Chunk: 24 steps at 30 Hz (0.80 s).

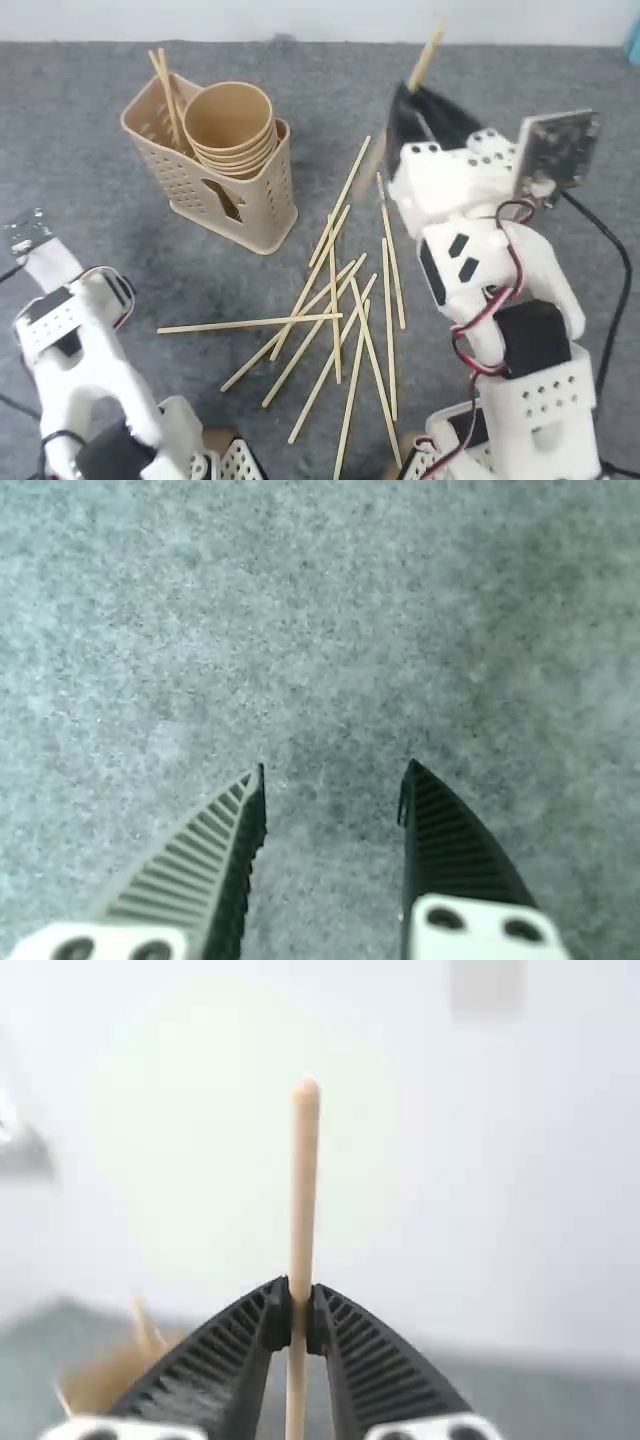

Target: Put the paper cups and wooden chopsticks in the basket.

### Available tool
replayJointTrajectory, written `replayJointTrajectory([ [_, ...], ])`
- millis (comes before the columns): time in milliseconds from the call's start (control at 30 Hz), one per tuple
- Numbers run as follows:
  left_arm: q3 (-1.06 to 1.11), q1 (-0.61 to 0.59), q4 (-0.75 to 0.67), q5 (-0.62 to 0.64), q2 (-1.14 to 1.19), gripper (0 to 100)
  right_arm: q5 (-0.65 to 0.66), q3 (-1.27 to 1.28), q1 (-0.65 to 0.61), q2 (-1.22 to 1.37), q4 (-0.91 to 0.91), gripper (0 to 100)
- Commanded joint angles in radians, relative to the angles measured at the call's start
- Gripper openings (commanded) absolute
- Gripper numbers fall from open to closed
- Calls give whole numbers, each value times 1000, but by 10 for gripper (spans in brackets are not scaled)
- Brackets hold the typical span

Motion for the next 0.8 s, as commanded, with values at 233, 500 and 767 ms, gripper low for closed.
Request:
replayJointTrajectory([
  [233,-7,3,-20,15,-40,209,-6,-488,-236,314,-211,8],
  [500,-7,3,-20,15,-43,209,0,-1071,-341,940,-200,9],
  [767,-7,3,-37,15,-41,209,2,-1516,-305,1437,-1,8],
])
